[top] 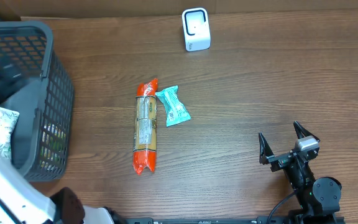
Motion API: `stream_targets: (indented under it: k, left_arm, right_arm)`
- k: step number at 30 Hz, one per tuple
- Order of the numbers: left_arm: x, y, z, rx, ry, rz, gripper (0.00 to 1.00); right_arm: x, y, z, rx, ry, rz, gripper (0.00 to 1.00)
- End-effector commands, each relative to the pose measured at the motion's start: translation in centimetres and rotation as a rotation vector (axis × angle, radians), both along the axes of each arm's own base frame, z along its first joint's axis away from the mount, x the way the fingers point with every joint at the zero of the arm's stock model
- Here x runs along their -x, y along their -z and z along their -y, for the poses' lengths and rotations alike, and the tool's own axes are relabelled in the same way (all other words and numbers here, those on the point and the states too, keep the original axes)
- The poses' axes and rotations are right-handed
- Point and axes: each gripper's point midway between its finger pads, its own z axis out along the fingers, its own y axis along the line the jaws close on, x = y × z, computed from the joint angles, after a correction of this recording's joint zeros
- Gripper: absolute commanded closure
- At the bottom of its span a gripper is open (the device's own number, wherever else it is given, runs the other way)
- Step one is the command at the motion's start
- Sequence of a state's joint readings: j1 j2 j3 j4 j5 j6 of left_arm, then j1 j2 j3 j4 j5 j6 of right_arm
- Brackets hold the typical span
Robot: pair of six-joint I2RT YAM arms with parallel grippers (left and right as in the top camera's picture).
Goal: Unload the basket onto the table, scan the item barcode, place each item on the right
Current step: 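Reach the left gripper into the basket and grasp the green-yellow pouch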
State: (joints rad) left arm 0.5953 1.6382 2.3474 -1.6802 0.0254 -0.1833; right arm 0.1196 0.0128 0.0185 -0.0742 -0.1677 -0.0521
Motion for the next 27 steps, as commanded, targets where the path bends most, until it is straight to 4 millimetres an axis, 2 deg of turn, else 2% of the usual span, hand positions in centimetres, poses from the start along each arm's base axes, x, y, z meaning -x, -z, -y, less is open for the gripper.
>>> stream_targets:
  k: [1,4,7,11,15,21,23,27]
  left_arm:
    - [1.5,2.2,-2.5,0.117,-0.062,0.005,0.00]
    - [2.5,5.1,-4.5,0.171,-0.131,-0.046,0.00]
    - [2.3,8.6,-5.3,0.210,-0.145,-0.100,0.01]
    - [1.7,14.0,-5.9,0.254,-0.121,-0.161,0.01]
    - [0.4,18.3,-5.8,0.279,-0.017,-0.170,0.00]
    - [0.2,22.8,-6.0,0.264,0.055,-0.196,0.00]
    - [0.2,24.0,-6.2,0.256,0.067,-0.207,0.06]
    - [1.0,26.5,-6.8,0.229,0.043,-0.256,0.09]
  right_arm:
    - [0.0,0.2,0.1,0.001,0.006,0.005,0.00]
    - [0.0,0.2,0.1,0.001,0.006,0.005,0.00]
    - [0.0,0.2,0.1,0.001,0.006,0.005,0.00]
    - [0.0,0.2,0.1,0.001,0.006,0.005,0.00]
    - [0.0,0.2,0.1,0.001,0.006,0.005,0.00]
    - [0.0,0.2,0.1,0.001,0.006,0.005,0.00]
    - [0.0,0.2,0.1,0.001,0.006,0.005,0.00]
    - [0.0,0.2,0.1,0.001,0.006,0.005,0.00]
